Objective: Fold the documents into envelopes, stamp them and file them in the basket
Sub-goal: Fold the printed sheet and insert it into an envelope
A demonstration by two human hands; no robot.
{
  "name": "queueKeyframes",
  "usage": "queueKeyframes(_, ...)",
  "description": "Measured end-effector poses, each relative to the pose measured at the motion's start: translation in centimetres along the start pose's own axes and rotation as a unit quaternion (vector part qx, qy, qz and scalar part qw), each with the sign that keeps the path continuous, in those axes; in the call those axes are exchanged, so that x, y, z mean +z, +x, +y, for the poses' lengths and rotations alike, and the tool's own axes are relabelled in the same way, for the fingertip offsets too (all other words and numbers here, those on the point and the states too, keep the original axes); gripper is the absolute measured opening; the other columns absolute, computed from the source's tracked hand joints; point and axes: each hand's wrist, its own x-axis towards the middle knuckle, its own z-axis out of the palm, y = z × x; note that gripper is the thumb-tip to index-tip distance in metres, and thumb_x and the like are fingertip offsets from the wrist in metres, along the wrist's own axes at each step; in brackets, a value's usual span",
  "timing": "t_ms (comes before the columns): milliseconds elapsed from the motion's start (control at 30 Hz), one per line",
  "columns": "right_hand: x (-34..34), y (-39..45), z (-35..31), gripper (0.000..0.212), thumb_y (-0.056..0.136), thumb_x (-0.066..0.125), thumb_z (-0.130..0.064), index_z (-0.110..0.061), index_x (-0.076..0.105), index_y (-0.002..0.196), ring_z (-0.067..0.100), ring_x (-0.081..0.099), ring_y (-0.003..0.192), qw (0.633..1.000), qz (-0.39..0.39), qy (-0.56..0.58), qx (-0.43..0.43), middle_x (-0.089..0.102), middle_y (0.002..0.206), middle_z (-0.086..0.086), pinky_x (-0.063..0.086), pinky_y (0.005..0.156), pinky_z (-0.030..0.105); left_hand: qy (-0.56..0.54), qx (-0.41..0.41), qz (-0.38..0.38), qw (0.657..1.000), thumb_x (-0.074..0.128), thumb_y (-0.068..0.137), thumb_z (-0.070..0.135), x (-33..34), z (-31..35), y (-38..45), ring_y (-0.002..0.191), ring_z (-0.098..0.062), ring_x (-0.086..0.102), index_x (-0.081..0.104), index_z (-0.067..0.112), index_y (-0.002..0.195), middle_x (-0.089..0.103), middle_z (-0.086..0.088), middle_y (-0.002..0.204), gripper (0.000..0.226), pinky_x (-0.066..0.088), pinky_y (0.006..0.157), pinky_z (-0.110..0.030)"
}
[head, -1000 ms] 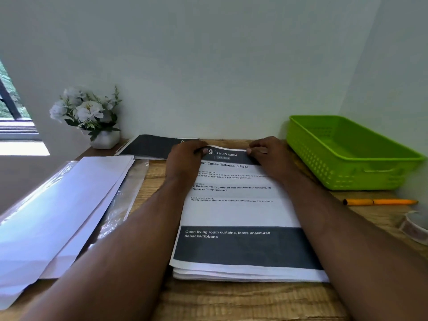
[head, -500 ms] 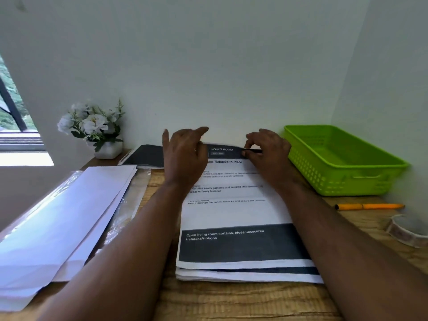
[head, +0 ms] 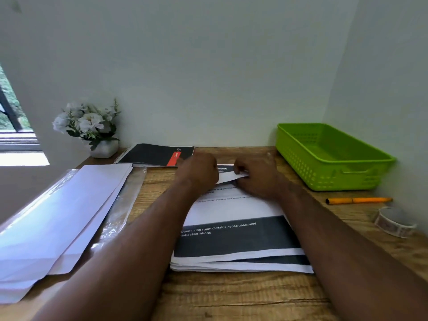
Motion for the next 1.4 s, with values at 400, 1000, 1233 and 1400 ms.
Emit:
queueKeyframes(400,0.4,0.7,0.3,0.024,0.09,0.051,-0.023,-0.02,0.071,0.101,0.02,0.063,0.097,0.993,-0.112,0.043,0.006,0.071,0.106,0.001,0.049,0.085,0.035,-0.092,-0.045,0.017,0.995,0.05,0.081,0.014,2.5,0.6,-0.5,0.105,-0.027,0.061,0.074,0.022,0.094,0.068,-0.001,0.108,0.029,0.047,0.088,-0.036)
queueKeyframes(1000,1.2,-0.4,-4.5,0.031,0.09,0.038,-0.025,-0.013,0.065,0.102,0.031,0.053,0.104,0.993,-0.093,-0.064,0.027,0.052,0.112,0.009,0.046,0.081,0.042,-0.083,-0.037,0.049,0.995,0.05,0.08,0.022,3.3,0.8,-0.8,0.099,-0.034,0.059,0.075,0.012,0.088,0.065,-0.015,0.102,0.027,0.048,0.081,-0.035)
queueKeyframes(1233,0.0,-0.7,-2.7,0.028,0.087,0.042,-0.017,-0.004,0.057,0.107,0.035,0.06,0.103,0.982,-0.094,-0.042,0.161,0.061,0.111,0.017,0.046,0.08,0.037,-0.015,-0.03,0.049,0.998,0.046,0.086,0.021,3.3,0.9,-1.1,0.109,-0.033,0.054,0.072,0.02,0.104,0.059,-0.007,0.117,0.031,0.043,0.09,-0.037)
queueKeyframes(1400,-1.2,-1.2,-0.9,0.032,0.088,0.04,-0.013,-0.004,0.059,0.112,0.033,0.056,0.111,0.962,-0.101,-0.162,0.196,0.058,0.119,0.017,0.038,0.098,0.042,-0.009,0.0,0.037,0.999,0.046,0.088,0.017,3.3,0.7,-1.1,0.116,-0.029,0.049,0.068,0.024,0.111,0.055,-0.005,0.121,0.033,0.04,0.095,-0.038)
